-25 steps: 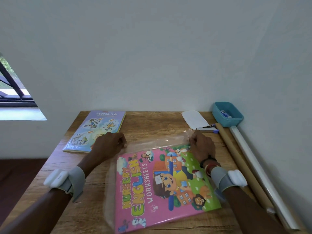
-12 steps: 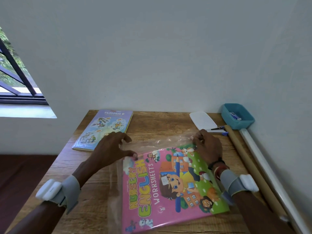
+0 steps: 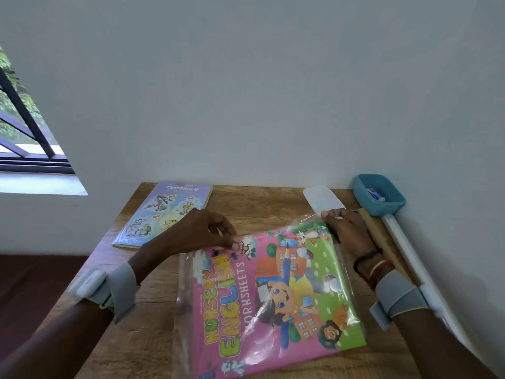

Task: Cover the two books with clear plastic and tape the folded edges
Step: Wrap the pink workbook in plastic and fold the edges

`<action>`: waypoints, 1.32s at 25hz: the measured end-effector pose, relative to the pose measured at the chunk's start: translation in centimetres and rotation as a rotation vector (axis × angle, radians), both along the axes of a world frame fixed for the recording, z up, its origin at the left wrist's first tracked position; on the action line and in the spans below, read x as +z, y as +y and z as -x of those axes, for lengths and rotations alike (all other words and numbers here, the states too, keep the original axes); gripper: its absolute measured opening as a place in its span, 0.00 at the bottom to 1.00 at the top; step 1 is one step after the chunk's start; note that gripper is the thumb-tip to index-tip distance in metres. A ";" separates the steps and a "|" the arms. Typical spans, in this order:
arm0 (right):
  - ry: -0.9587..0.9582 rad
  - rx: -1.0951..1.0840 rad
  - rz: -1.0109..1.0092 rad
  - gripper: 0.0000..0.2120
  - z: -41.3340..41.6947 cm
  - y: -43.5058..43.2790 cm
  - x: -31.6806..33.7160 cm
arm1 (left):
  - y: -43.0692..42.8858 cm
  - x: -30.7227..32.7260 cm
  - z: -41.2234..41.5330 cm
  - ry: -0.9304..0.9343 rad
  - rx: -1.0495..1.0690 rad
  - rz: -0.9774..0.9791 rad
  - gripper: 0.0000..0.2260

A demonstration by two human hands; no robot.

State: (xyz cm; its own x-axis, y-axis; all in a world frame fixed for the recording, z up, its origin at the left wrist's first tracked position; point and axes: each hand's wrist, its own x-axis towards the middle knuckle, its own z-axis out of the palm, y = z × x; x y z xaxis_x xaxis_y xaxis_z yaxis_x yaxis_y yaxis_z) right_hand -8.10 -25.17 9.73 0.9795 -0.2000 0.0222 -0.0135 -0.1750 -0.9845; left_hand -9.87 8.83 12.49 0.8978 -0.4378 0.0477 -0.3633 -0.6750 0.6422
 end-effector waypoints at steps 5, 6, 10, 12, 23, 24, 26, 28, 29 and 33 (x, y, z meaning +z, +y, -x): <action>0.142 0.055 0.013 0.07 -0.2 -0.3 1.5 | -1.0 1.1 0.1 0.074 -0.079 -0.056 0.15; 0.140 0.062 0.017 0.07 0.1 -0.4 2.0 | -1.2 1.6 0.2 0.080 -0.083 -0.054 0.13; 0.050 0.114 0.018 0.11 0.8 -1.0 4.2 | -2.0 3.4 0.8 0.100 -0.146 -0.062 0.11; 0.069 0.100 0.088 0.09 0.6 -1.0 4.9 | -2.5 4.0 1.0 0.095 -0.182 -0.064 0.11; -0.305 0.451 0.860 0.18 1.8 3.6 5.8 | -1.8 4.6 1.0 0.153 -0.141 0.004 0.07; -0.274 0.503 0.901 0.20 1.4 3.8 5.6 | -1.3 4.6 1.1 0.194 -0.137 0.009 0.07; -0.258 0.505 0.918 0.22 0.4 3.1 5.6 | 0.3 4.2 1.4 0.288 -0.115 0.007 0.08; -0.173 0.530 0.876 0.22 0.0 1.7 6.3 | 2.1 3.6 1.8 0.418 -0.076 0.018 0.11; -0.134 0.567 0.845 0.21 -0.1 1.3 6.6 | 3.1 3.3 2.0 0.495 -0.063 0.042 0.12; -0.091 0.646 0.784 0.15 -0.5 0.7 6.7 | 5.8 2.6 2.9 0.694 -0.033 0.208 0.11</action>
